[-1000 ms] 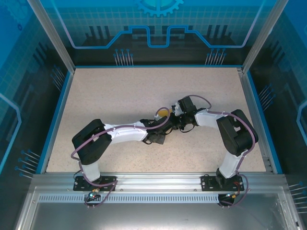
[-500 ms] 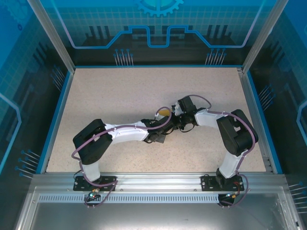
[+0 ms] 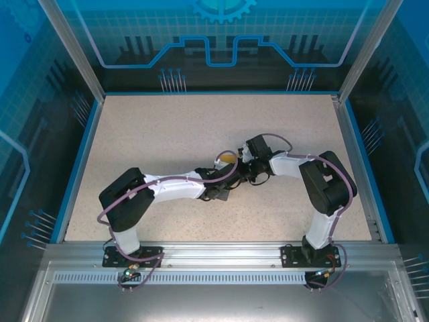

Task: Fold a paper plane with a square sheet of paper (pick it up from the middle)
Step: Fourth fold the wing at the center of the table.

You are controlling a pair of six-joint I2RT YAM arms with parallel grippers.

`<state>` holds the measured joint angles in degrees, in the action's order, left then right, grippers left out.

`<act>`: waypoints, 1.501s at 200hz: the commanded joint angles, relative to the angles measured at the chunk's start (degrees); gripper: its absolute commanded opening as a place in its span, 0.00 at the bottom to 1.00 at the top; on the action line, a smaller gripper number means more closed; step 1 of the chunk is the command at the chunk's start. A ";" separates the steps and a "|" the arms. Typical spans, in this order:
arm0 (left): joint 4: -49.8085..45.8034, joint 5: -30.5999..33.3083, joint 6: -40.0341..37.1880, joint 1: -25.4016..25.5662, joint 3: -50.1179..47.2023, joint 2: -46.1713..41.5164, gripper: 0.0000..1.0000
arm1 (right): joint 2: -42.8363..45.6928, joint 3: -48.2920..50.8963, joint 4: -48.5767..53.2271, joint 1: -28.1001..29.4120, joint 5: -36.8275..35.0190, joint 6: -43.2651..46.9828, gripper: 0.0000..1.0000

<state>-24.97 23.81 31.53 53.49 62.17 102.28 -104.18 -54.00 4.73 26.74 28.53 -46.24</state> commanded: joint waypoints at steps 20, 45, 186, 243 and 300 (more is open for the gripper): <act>0.51 1.43 -0.15 0.47 -0.84 -2.23 0.47 | 0.34 -0.81 2.56 0.64 -0.85 0.74 0.12; -0.12 1.25 -1.14 0.48 0.31 -1.30 0.45 | 0.68 -0.52 2.30 0.49 -0.77 0.78 0.12; 2.09 -3.10 -4.65 0.57 1.39 1.47 0.46 | 1.43 0.00 1.19 -0.45 0.37 -0.43 0.12; 0.92 -0.52 -3.03 0.51 2.25 3.58 0.41 | 1.66 1.04 -0.86 -1.08 1.88 -1.53 0.13; 0.98 0.65 -2.88 0.51 2.59 3.76 0.32 | 1.68 1.10 -0.67 -1.17 1.96 -1.19 0.13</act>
<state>-22.85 22.39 28.49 53.54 62.96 105.30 -103.94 -53.56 4.40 26.09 29.06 -47.13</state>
